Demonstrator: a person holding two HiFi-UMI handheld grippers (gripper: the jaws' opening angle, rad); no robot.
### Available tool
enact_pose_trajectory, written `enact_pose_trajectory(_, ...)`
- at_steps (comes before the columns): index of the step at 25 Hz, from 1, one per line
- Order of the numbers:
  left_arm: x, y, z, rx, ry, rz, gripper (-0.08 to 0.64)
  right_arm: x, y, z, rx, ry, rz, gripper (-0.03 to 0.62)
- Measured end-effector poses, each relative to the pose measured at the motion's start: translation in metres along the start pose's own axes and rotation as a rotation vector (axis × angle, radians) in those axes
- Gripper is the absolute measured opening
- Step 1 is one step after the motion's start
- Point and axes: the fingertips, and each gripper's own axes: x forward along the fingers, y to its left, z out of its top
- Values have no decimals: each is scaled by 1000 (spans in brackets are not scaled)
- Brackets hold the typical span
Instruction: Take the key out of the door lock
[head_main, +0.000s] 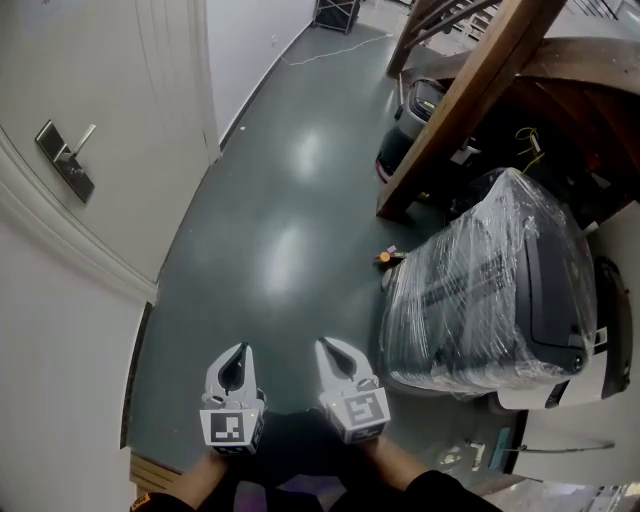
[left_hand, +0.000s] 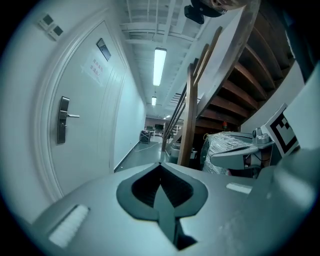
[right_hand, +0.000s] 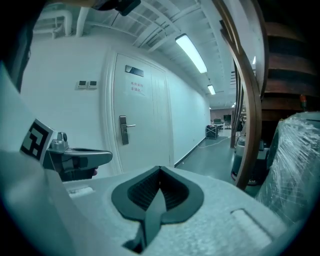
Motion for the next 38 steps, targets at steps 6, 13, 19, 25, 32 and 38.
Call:
enact_pose_trajectory(6,25,74,36,1,-43,38,17,73,24,38,-39,-20,12,-8)
enact_pose_trajectory(13,33,154,82,-7,-121,112,17,153,68,98,-70,-88,70,-8)
enact_pose_trajectory(19,21,217,86,-3,-156,185,17,201,116,120,-95,-106,152,-8)
enact_pose_trajectory(25,3,265,87,-27,-174,296,18,236,163,135,-121,-104,268,-8)
enact_pose_trajectory(32,-5,328,87,-53,-192,441,17,296,204,142,-141,-92,393,-8)
enact_pose_trajectory(38,5,379,91,-63,-193,570,17,358,232,159,-153,-66,520,-8)
